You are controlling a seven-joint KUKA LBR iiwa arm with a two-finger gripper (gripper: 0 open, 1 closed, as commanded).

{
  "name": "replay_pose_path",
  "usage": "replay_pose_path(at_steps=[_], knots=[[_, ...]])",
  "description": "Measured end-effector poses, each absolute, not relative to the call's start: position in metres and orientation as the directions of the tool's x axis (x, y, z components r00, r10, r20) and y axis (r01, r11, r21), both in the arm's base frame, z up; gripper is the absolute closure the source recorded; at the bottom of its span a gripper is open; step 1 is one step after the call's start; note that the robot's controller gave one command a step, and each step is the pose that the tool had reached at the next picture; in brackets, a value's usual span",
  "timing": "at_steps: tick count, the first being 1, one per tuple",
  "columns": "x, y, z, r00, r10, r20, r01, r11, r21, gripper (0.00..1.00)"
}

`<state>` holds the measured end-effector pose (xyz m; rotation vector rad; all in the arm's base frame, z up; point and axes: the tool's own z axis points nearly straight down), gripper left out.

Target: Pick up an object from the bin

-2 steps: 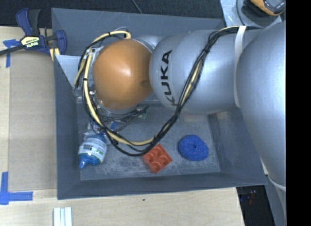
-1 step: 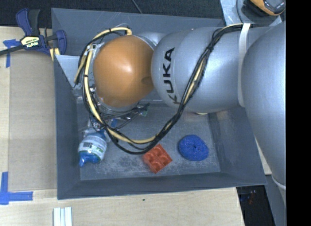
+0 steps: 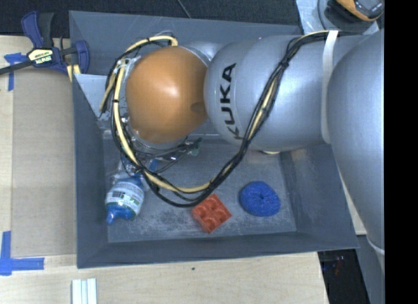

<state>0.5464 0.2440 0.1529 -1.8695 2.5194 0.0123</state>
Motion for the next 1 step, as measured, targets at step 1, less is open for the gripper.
replay_pose_path(at_steps=[1], knots=[[0.5459,0.2440,0.1624,-0.292,-0.956,-0.008,-0.957,0.292,0.005,1.00]])
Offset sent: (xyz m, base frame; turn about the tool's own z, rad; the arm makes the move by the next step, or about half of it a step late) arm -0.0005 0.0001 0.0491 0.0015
